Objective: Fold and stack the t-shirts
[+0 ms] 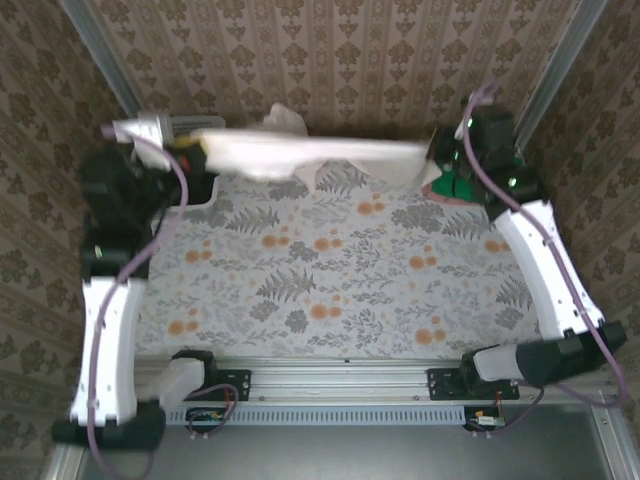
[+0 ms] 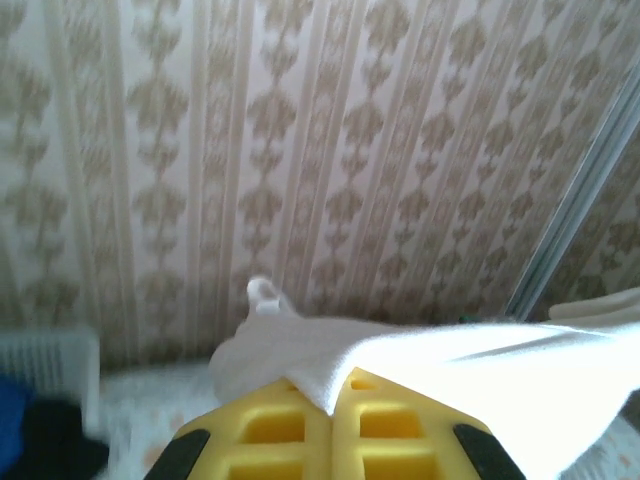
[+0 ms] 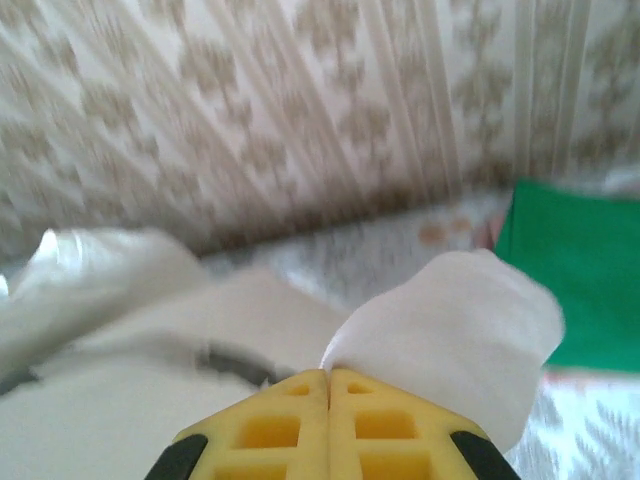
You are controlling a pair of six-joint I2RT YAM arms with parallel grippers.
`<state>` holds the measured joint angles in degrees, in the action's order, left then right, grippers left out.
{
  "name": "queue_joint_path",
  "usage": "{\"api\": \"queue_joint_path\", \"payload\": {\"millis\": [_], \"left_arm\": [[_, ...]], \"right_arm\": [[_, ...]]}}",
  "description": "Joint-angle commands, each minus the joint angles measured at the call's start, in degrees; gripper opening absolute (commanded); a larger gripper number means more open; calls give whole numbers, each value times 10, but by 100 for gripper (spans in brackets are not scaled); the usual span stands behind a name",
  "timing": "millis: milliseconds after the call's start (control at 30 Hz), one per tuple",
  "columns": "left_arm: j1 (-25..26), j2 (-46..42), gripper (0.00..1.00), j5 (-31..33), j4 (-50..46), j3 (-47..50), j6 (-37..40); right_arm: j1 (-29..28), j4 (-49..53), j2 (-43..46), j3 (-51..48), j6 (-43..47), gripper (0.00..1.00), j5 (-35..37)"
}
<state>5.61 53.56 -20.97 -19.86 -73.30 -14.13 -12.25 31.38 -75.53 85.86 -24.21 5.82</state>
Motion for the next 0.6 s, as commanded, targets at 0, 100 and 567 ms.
{"api": "queue_joint_path", "payload": {"millis": [0, 100, 567], "left_arm": [[-9, -117, 0, 107, 3, 217, -63], [-9, -218, 0, 145, -109, 334, -112], [20, -185, 45, 110, -110, 406, -157]], "right_arm": [[-30, -33, 32, -175, -32, 0, 18], [-51, -33, 33, -312, -82, 0, -10], [-68, 55, 30, -296, -52, 45, 2]]}}
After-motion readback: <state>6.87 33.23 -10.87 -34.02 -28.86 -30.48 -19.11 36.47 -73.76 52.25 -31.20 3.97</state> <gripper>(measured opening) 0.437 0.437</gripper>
